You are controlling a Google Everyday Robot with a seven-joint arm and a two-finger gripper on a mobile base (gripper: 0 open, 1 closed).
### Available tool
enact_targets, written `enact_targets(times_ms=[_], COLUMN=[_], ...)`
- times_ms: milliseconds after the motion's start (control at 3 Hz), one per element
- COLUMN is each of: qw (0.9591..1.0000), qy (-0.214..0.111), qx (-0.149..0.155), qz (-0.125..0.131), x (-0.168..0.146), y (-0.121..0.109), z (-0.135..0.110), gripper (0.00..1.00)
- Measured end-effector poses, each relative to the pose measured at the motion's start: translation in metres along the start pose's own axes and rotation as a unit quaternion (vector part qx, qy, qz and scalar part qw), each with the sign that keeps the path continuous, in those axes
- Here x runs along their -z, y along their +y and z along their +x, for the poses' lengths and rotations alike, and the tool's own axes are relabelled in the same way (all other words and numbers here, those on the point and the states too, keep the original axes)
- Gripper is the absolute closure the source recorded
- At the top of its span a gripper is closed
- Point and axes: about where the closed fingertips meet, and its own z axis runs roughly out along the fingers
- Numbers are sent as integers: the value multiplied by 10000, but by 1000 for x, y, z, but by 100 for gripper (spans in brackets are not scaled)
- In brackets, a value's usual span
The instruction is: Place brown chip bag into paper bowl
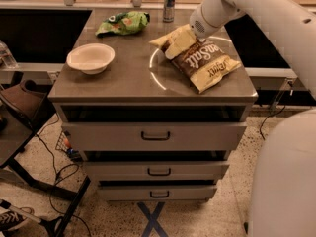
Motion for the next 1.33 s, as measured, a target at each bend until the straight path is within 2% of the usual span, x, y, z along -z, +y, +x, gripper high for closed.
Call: enact_targets(times_ms=[333, 1000, 1333], qw=[9999, 9995, 9984], qy=[105, 255, 265], qx=[44, -154, -399], qz=[97, -106, -307], x=[2, -10, -23], y=[-12, -13, -5], z=[1, 28, 47], gripper=[0, 0, 15])
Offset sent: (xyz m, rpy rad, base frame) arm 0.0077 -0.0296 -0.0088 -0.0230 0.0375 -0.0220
